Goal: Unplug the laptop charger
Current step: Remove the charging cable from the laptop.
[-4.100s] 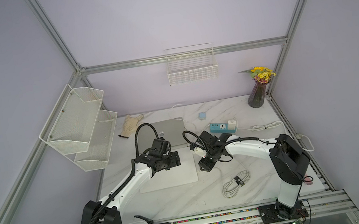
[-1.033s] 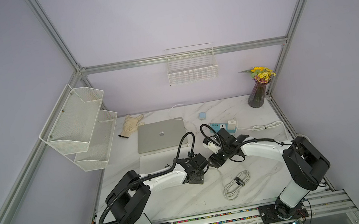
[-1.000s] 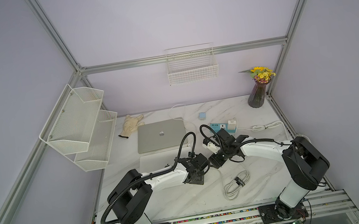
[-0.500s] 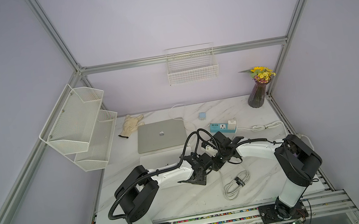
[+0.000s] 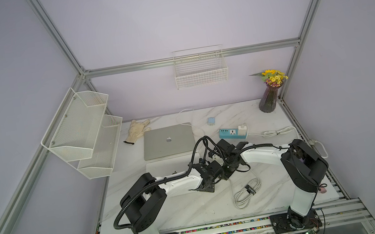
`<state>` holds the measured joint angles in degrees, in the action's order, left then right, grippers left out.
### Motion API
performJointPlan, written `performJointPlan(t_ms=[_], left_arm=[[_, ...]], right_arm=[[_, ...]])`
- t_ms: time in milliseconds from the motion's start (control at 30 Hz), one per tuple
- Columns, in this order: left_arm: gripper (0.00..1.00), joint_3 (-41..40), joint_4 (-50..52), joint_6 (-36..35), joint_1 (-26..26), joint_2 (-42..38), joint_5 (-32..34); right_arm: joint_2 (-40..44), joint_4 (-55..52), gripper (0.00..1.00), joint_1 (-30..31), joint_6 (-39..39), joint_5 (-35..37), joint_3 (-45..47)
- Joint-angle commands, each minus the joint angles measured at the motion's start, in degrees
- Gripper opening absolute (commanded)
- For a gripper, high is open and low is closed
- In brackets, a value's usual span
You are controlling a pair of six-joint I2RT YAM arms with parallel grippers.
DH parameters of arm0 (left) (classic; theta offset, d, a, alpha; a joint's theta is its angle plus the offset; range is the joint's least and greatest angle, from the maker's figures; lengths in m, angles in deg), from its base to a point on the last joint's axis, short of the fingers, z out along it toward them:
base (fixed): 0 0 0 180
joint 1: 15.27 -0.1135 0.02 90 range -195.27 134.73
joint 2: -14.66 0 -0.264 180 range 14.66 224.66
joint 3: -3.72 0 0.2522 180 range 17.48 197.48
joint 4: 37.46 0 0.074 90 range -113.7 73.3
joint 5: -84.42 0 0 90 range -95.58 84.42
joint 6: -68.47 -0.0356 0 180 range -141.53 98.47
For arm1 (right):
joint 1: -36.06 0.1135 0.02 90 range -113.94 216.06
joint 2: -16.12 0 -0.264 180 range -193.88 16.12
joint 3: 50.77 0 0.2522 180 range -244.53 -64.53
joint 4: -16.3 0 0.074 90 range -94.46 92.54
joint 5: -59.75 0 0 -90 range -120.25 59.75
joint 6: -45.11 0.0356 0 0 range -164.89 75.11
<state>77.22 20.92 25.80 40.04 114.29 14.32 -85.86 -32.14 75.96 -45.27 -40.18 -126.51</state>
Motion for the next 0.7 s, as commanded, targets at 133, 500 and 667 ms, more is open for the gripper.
performJointPlan(t_ms=[133,500,667], left_arm=[[0.86,-3.59,4.95,4.35,-0.42,6.45,-0.16],[0.86,-6.13,3.46,5.43,-0.61,5.58,0.05],[0.86,-7.61,3.13,5.64,-0.62,5.44,-0.46]], right_arm=[[-2.6,-9.13,0.36,2.97,4.29,4.65,-1.52],[-3.32,-11.99,0.0,3.34,10.4,9.46,-3.11],[-1.15,-12.41,0.0,3.17,10.88,10.16,-2.45]])
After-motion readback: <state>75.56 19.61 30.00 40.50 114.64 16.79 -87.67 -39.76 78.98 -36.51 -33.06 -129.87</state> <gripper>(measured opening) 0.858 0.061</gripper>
